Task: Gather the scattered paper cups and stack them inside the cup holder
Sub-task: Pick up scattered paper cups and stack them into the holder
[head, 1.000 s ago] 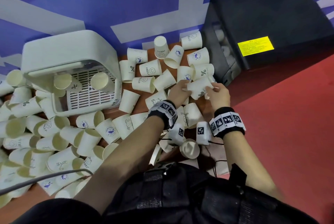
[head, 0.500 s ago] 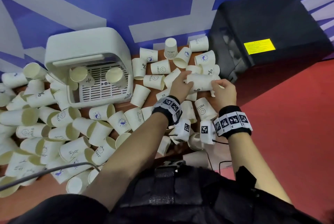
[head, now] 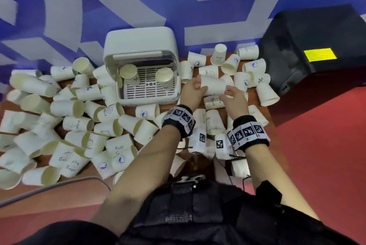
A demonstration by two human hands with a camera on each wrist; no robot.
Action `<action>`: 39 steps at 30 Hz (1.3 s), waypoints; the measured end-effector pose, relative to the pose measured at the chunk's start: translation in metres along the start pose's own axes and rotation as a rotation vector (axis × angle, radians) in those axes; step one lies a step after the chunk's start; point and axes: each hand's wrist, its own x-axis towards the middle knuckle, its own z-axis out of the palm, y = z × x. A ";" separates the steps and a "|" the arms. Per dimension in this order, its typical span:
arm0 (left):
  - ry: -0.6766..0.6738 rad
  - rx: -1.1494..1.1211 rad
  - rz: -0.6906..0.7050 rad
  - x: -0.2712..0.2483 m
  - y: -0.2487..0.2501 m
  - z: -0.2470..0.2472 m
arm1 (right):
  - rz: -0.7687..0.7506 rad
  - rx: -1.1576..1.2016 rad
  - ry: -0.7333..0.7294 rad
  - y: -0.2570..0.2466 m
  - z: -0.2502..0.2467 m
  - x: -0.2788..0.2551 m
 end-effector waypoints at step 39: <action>0.283 0.702 0.513 0.066 -0.086 -0.254 | -0.226 0.017 -0.414 -0.086 0.270 0.043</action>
